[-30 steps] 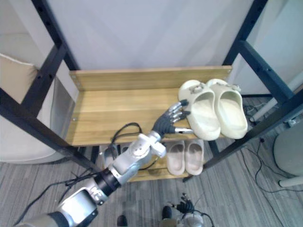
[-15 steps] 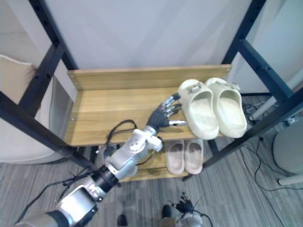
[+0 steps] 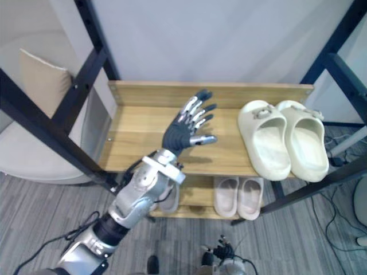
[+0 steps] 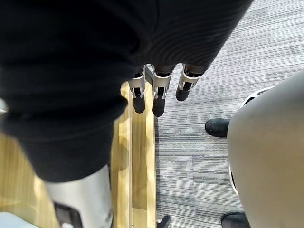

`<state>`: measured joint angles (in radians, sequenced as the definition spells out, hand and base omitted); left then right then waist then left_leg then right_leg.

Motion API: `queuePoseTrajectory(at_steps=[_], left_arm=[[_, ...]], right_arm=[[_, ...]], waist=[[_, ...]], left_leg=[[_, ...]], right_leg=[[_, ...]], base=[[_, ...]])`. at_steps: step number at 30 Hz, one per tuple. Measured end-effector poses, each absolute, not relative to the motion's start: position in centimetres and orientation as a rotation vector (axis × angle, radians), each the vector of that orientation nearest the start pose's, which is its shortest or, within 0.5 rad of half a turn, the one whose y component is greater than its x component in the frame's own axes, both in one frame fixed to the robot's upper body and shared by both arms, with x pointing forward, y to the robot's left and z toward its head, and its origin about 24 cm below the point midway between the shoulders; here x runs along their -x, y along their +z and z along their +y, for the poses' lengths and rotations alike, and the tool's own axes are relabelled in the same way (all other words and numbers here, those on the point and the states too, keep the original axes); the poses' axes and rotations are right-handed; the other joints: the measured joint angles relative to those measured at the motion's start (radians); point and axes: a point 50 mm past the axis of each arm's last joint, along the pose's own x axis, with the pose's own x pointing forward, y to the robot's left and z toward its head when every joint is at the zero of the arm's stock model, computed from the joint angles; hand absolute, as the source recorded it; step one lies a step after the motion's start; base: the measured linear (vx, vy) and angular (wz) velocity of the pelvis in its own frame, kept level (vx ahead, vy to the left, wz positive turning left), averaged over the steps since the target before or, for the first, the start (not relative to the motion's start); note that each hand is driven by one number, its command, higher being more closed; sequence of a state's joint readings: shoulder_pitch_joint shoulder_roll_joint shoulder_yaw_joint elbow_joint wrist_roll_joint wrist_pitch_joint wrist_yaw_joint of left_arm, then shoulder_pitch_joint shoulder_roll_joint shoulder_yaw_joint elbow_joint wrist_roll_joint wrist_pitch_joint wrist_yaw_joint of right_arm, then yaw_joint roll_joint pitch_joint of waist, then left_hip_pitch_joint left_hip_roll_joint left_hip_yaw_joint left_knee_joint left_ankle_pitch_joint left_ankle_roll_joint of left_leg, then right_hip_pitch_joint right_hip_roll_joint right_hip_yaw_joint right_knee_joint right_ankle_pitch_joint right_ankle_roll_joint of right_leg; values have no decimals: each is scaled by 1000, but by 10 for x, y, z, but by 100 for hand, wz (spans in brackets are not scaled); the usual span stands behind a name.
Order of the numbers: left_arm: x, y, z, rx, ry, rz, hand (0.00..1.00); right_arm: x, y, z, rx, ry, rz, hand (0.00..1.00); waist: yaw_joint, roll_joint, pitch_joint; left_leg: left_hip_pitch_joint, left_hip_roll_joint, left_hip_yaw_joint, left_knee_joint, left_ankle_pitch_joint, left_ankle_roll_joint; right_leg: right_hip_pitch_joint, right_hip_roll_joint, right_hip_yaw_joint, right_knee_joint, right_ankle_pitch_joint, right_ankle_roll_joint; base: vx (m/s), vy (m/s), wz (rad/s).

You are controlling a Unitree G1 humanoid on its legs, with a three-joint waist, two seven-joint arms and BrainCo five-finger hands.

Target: Organize the slippers on the shoe rack

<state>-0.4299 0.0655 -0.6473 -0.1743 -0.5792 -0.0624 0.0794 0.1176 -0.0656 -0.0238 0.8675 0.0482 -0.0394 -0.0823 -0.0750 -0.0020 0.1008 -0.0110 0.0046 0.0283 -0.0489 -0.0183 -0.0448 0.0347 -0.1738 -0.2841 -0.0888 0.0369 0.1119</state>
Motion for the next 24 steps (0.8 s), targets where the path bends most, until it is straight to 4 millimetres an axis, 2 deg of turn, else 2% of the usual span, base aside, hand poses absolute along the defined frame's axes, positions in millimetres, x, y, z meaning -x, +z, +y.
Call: queuePoseTrajectory(at_steps=[6, 11, 16, 21, 24], left_arm=[[-210, 150, -29, 517, -981, -253, 0], [-191, 121, -34, 520, -1037, -134, 0], [-186, 49, -20, 353, -979, 123, 0], [-172, -1, 3, 195, -917, 278, 0], [-172, -28, 19, 85, -853, 358, 0]], right_arm=[[-115, -150, -191, 83, -154, 984, 0], [-114, -151, -190, 95, -141, 992, 0], [-115, -151, -186, 109, -114, 992, 0], [-114, -151, -183, 108, -110, 992, 0], [-114, -152, -180, 104, -104, 993, 0]], waist=[[21, 42, -51], [26, 42, -59], [26, 29, -82], [26, 15, -85], [26, -1, -82]], left_leg=[[-3, 1, -11, 2, 0, 0], [12, 1, -15, 5, 0, 0], [13, 2, -16, 5, 2, 0], [13, 4, -17, -1, 5, -2], [26, 5, -18, -5, 5, -2]], right_leg=[[2, 2, -7, 0, -2, 1], [6, 4, -9, 31, -19, -1], [2, 6, -14, 28, -18, -6], [7, 10, -15, 10, -10, -10], [23, 13, -18, 0, -7, -11]], base=[[-17, -6, 3], [-14, -1, 0], [-47, -4, 0], [0, 0, 0], [5, -1, 1]])
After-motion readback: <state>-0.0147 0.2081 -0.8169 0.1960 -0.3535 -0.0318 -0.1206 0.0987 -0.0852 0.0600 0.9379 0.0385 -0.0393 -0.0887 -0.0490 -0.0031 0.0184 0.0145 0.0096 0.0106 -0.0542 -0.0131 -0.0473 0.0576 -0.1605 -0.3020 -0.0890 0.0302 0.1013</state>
